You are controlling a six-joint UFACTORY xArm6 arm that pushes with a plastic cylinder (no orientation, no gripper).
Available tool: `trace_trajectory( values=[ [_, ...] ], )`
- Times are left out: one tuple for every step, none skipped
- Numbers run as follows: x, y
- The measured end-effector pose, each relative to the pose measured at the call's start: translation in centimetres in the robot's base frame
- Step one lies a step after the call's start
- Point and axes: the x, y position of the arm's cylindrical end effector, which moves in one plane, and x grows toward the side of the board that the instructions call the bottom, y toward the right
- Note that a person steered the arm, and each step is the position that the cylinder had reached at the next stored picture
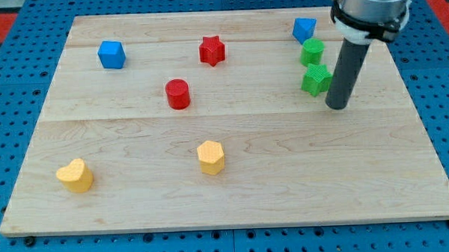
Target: Keep your arm on the top side of red circle
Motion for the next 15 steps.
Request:
trace_trajectory(
  values=[
    [2.6,-1.2],
    [2.9,-4.7],
    [2.6,-9.3],
    [0.8,-10.6],
    [-2.3,-10.8],
    [-3.4,-13.6],
    [-4.9,-16.0],
    [-7.0,-15.9],
    [-7.9,-17.9],
    [-8.3,-21.2],
    [-8.2,-23.7],
    [-7.7,-24.5],
    [-7.5,-26.4],
    [-7.5,-26.7],
    [-7.5,-25.9]
  ],
)
